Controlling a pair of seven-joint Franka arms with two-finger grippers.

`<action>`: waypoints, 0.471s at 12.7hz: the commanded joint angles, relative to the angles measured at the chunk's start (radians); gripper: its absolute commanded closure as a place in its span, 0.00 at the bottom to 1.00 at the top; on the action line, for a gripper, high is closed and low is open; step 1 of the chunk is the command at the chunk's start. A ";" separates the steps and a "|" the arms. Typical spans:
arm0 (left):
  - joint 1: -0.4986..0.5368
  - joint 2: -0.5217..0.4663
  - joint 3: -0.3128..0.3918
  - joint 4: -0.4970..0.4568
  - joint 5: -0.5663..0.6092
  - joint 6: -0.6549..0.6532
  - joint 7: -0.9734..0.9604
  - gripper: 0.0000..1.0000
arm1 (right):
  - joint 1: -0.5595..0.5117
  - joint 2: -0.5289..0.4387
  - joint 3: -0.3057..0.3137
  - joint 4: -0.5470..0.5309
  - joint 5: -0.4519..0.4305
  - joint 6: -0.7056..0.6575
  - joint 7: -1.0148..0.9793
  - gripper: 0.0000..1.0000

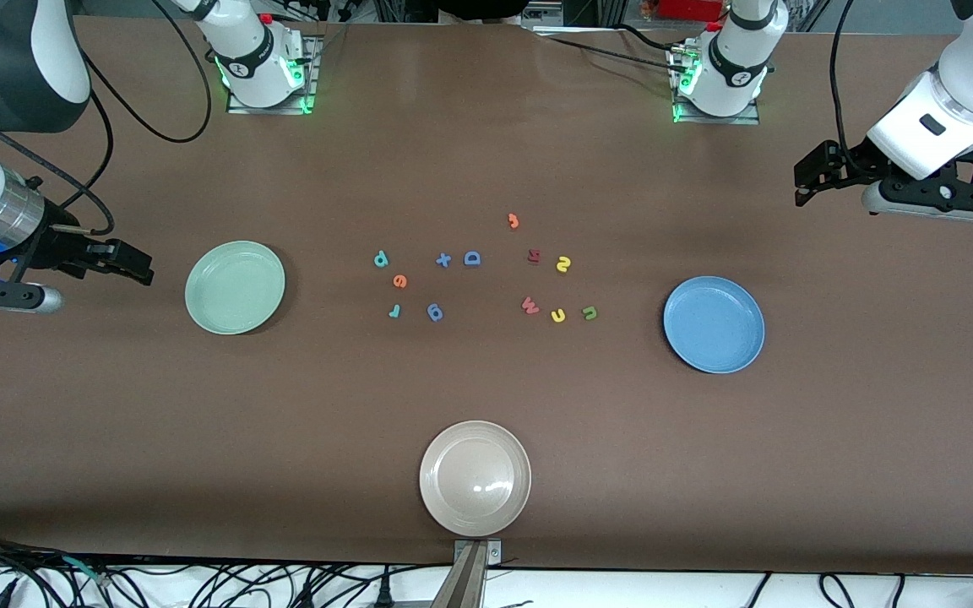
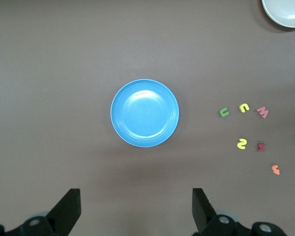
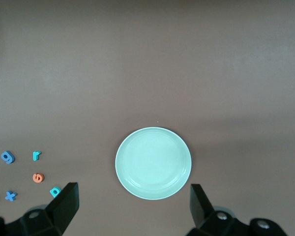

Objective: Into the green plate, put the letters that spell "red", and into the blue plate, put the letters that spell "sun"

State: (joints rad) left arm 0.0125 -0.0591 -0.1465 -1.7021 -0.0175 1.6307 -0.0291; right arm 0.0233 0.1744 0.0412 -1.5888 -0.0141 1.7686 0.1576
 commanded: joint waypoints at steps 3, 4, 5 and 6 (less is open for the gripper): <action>-0.003 0.010 0.002 0.028 0.008 -0.020 0.018 0.00 | -0.013 -0.006 0.014 0.004 0.016 -0.011 0.005 0.00; -0.005 0.010 0.002 0.028 0.008 -0.020 0.018 0.00 | -0.014 -0.006 0.013 0.004 0.016 -0.011 0.007 0.00; -0.003 0.010 0.002 0.027 0.008 -0.020 0.018 0.00 | -0.014 -0.006 0.013 0.004 0.016 -0.011 0.013 0.00; -0.005 0.010 0.002 0.028 0.008 -0.020 0.018 0.00 | -0.013 -0.006 0.014 0.003 0.016 -0.011 0.014 0.00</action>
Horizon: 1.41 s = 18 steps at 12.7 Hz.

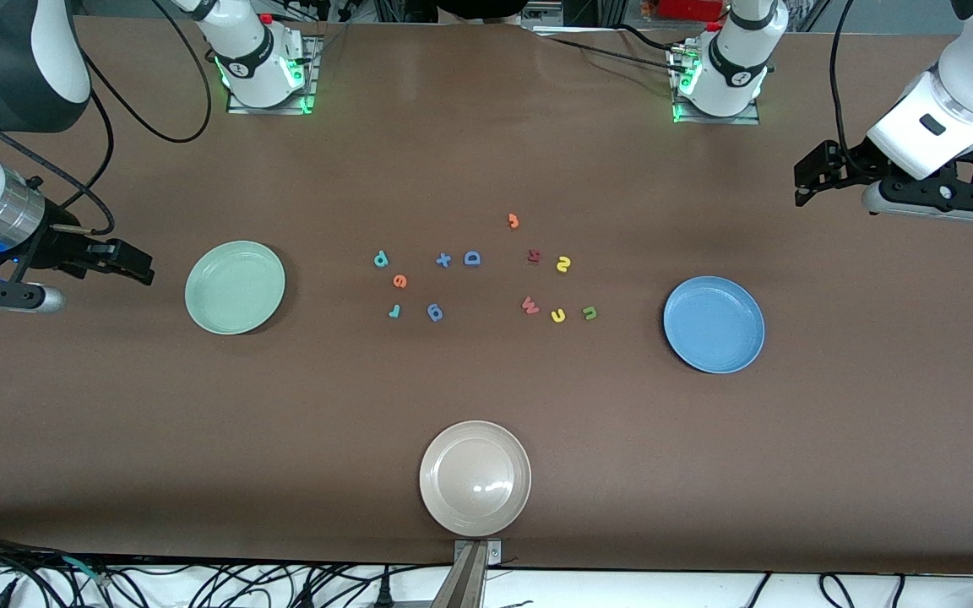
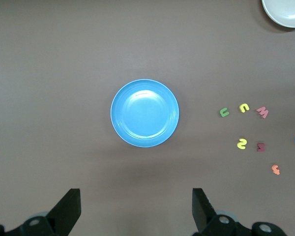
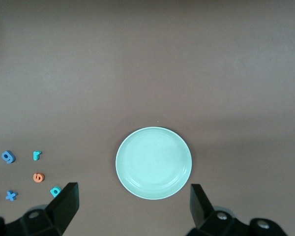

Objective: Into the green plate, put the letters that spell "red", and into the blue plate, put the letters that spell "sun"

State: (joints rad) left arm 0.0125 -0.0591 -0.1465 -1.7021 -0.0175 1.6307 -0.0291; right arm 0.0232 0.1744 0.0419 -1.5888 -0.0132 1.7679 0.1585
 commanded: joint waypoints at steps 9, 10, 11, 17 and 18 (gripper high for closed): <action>-0.005 0.010 0.002 0.028 0.008 -0.020 0.018 0.00 | -0.011 -0.007 0.015 0.001 0.013 -0.039 0.012 0.00; -0.005 0.010 0.002 0.028 0.008 -0.020 0.018 0.00 | -0.011 -0.007 0.015 0.001 0.013 -0.039 0.012 0.00; -0.005 0.010 0.002 0.028 0.008 -0.020 0.018 0.00 | -0.011 -0.007 0.015 0.001 0.013 -0.041 0.012 0.00; -0.005 0.010 0.002 0.028 0.008 -0.020 0.018 0.00 | -0.011 -0.007 0.015 0.001 0.013 -0.041 0.012 0.00; -0.005 0.010 0.002 0.028 0.008 -0.020 0.018 0.00 | -0.011 -0.007 0.015 0.001 0.013 -0.041 0.012 0.00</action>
